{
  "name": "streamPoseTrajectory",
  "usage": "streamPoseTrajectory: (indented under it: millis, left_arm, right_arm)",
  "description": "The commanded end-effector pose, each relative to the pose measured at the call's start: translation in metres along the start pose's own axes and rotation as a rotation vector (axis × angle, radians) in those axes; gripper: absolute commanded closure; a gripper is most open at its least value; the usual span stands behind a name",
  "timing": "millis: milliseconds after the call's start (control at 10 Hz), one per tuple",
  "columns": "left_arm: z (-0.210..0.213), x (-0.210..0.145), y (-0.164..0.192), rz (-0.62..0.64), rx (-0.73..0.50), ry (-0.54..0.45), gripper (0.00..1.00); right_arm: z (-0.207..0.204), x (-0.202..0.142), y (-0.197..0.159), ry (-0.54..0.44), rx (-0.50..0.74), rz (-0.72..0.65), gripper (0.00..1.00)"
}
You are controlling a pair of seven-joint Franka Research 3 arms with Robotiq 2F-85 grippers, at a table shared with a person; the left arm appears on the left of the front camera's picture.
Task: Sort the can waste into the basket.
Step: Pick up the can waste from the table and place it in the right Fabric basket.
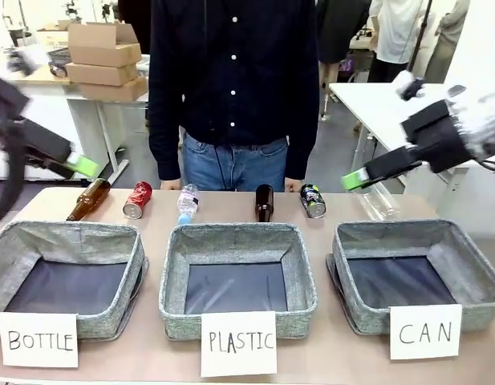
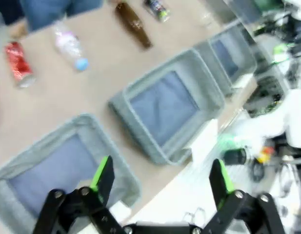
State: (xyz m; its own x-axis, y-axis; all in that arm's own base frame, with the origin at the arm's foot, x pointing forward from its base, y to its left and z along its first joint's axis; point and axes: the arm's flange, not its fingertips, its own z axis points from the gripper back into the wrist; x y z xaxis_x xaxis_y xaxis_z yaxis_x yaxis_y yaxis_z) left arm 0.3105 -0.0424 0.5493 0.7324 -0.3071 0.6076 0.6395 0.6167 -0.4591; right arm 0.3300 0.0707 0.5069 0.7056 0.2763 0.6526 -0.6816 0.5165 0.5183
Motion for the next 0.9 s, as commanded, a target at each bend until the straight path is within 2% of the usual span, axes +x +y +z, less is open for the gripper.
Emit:
streamPoseTrajectory:
  millis: [0, 200, 300, 400, 500, 800]
  left_arm:
    - [0.018, -0.015, 0.048, 0.446, -0.465, -0.106, 0.0]
    - [0.021, -0.028, 0.067, 0.527, -0.557, -0.236, 0.0]
    - [0.021, -0.026, 0.068, 0.521, -0.582, -0.305, 0.0]
    - [0.021, -0.021, 0.065, 0.555, -0.482, -0.336, 0.0]
    - [0.031, -0.036, 0.072, 0.404, -0.529, -0.209, 0.0]
    - [0.031, -0.036, 0.072, 0.404, -0.529, -0.209, 0.0]
  right_arm:
    - [0.037, -0.034, -0.033, -0.207, 0.378, -0.469, 0.0]
    - [0.046, -0.052, -0.047, -0.306, 0.326, -0.54, 0.0]
    - [0.05, -0.059, -0.048, -0.374, 0.236, -0.574, 0.0]
    - [0.051, -0.065, -0.045, -0.419, 0.036, -0.62, 0.0]
    - [0.07, -0.041, -0.065, -0.283, 0.321, -0.476, 0.0]
    - [0.07, -0.041, -0.065, -0.283, 0.321, -0.476, 0.0]
